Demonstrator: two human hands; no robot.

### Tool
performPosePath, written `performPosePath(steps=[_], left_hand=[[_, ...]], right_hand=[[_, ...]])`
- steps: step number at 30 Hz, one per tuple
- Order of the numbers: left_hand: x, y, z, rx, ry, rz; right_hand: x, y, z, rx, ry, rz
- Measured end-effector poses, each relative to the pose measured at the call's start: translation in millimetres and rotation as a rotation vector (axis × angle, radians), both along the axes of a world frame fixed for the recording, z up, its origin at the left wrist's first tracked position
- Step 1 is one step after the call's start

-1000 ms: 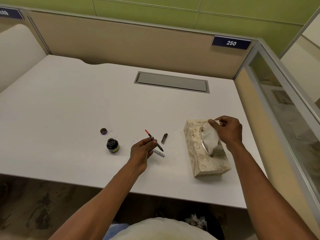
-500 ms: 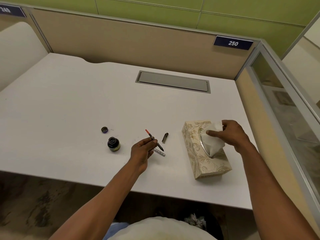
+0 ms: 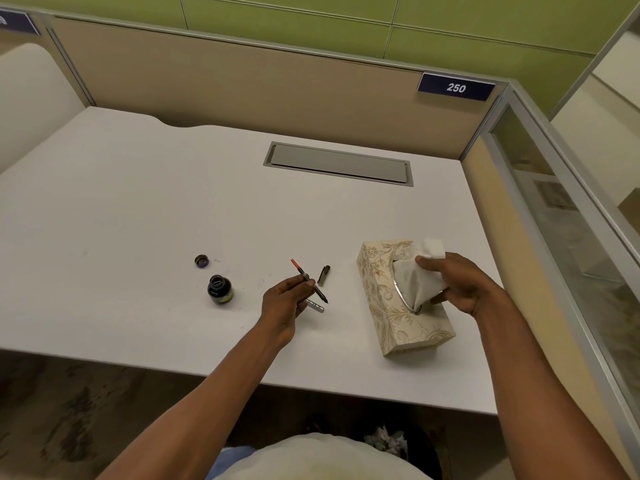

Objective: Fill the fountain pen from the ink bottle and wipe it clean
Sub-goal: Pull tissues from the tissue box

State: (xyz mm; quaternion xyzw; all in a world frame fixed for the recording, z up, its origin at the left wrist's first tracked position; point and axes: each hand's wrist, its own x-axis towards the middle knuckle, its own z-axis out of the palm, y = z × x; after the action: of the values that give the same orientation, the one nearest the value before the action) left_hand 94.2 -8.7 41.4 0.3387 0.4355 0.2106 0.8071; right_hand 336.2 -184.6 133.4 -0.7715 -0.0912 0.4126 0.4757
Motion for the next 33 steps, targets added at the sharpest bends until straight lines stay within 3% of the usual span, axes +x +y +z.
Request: performPosePath(steps=[15,22,24,29,33], left_hand=[[2,-1,1,0.009,0.005,-0.019],[2,0,-1,0.014,0.010,-0.017],[1,-1,-2,0.010,0.007,-0.016],[2,-2,-3,0.004,0.013,-0.015],[1,0,-2,0.002,0.004,-0.008]], right_hand=[[-2,-34,6,0.423,0.352,-0.314],[-5,-41,1,0.524,0.385,-0.368],[-7,-36,3,0.383,0.207,-0.264],[-21,-16,6,-0.088,-0.578,0.231],[-30,0,-7,-0.490,-0.816,0.639]])
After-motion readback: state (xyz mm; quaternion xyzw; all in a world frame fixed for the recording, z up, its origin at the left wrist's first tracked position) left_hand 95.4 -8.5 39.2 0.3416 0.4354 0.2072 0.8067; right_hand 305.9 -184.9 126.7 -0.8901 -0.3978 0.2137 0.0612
